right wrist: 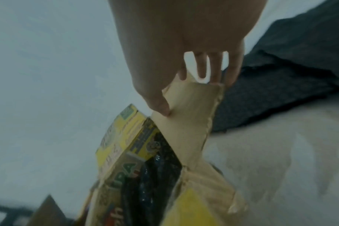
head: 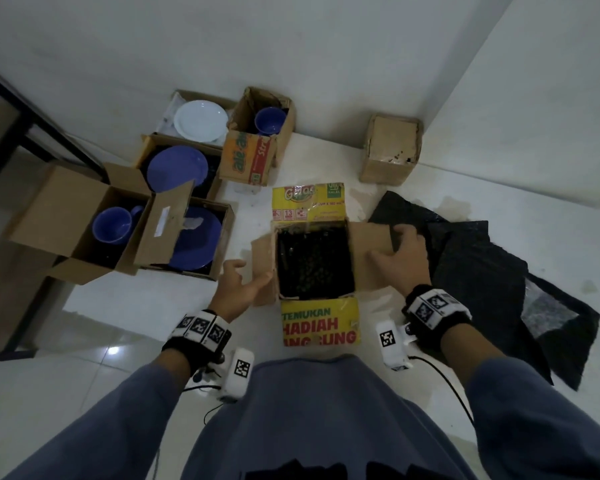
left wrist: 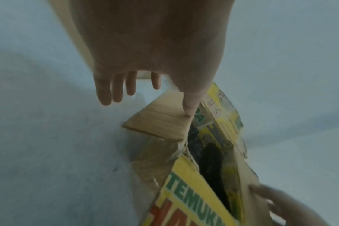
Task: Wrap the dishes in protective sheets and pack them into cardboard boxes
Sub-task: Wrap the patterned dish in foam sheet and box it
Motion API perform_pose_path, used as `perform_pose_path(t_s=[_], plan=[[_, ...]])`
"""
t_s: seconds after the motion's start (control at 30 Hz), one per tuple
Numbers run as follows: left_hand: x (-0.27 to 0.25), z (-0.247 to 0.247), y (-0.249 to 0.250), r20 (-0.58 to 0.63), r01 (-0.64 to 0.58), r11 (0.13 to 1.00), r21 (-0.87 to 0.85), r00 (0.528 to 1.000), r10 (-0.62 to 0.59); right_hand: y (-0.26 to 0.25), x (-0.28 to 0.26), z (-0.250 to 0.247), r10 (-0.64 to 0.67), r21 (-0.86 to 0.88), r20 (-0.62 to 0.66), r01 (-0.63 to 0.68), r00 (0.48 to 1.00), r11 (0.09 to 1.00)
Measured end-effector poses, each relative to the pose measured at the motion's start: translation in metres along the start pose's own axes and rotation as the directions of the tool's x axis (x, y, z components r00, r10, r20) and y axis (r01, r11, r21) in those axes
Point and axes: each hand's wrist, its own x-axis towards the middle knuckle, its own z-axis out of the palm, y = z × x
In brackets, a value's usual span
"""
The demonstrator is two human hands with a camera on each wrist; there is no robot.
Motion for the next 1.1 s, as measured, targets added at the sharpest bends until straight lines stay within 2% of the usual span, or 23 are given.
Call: perform_pose_path(t_s=[0.07,0.13,0.23,0.3,0.37,0.4,0.47,0.5,0.53,0.57,0.6,0.63,0.67,0.83,0.87,0.93,1.0,1.1], plan=[[-0.008,0.000,-0.005,0.044,0.071,0.990,-0.120,0.997,-0.066,0.001,-0.009,-0.001,-0.060,0.159,-0.075,0.072,0.995,0.985],[-0.016,0.000,-0.003,-0.048,0.027,0.981,-0.194,0.998,-0.037,-0.006,-0.018,0.001,-0.185,0.225,-0.120,0.208,0.975,0.952],[-0.032,0.003,0.011,-0.276,-0.164,0.967,-0.196,0.955,0.106,-0.017,-0.029,0.014,-0.348,0.279,-0.025,0.341,0.937,0.898],[-0.041,0.003,0.025,-0.332,-0.343,0.912,-0.227,0.907,0.259,-0.013,-0.031,0.025,-0.454,0.193,0.070,0.435,0.888,0.880],[-0.048,0.003,0.034,-0.239,-0.451,0.857,-0.249,0.886,0.397,-0.002,-0.028,0.032,-0.510,0.056,0.206,0.510,0.835,0.858],[-0.050,0.003,0.037,-0.131,-0.475,0.852,-0.222,0.880,0.456,0.003,-0.027,0.033,-0.520,-0.022,0.274,0.545,0.809,0.838],[-0.046,0.001,0.035,0.154,-0.534,0.845,-0.025,0.833,0.531,0.008,-0.025,0.031,-0.562,-0.120,0.345,0.629,0.752,0.768],[-0.042,0.000,0.032,0.281,-0.595,0.792,0.137,0.790,0.545,0.011,-0.023,0.029,-0.609,-0.152,0.360,0.688,0.707,0.709],[-0.038,-0.001,0.029,0.375,-0.664,0.681,0.308,0.743,0.554,0.013,-0.022,0.027,-0.649,-0.192,0.385,0.745,0.656,0.639],[-0.032,-0.002,0.026,0.452,-0.726,0.529,0.438,0.687,0.569,0.016,-0.021,0.026,-0.673,-0.233,0.417,0.788,0.610,0.570],[-0.029,-0.002,0.024,0.510,-0.766,0.391,0.510,0.635,0.580,0.019,-0.020,0.024,-0.678,-0.262,0.456,0.815,0.577,0.517],[-0.026,-0.002,0.023,0.548,-0.781,0.300,0.548,0.606,0.577,0.022,-0.020,0.022,-0.678,-0.276,0.487,0.834,0.550,0.478],[-0.025,-0.002,0.023,0.569,-0.787,0.246,0.566,0.589,0.575,0.025,-0.019,0.020,-0.675,-0.274,0.510,0.845,0.533,0.460],[-0.017,-0.003,0.018,0.590,-0.822,0.152,0.548,0.509,0.627,0.031,-0.018,0.010,-0.686,-0.168,0.504,0.839,0.525,0.518],[-0.016,-0.003,0.017,0.588,-0.822,0.159,0.546,0.512,0.627,0.032,-0.018,0.008,-0.689,-0.150,0.492,0.831,0.532,0.535],[-0.016,-0.006,0.017,0.557,-0.809,0.257,0.528,0.559,0.615,0.033,-0.019,0.009,-0.697,-0.106,0.448,0.808,0.560,0.580],[-0.017,-0.009,0.018,0.481,-0.789,0.446,0.423,0.613,0.627,0.030,-0.021,0.014,-0.671,-0.064,0.395,0.747,0.628,0.662],[-0.015,-0.005,0.021,0.278,-0.650,0.736,0.191,0.755,0.594,0.020,-0.024,0.026,-0.569,-0.024,0.277,0.598,0.774,0.801]])
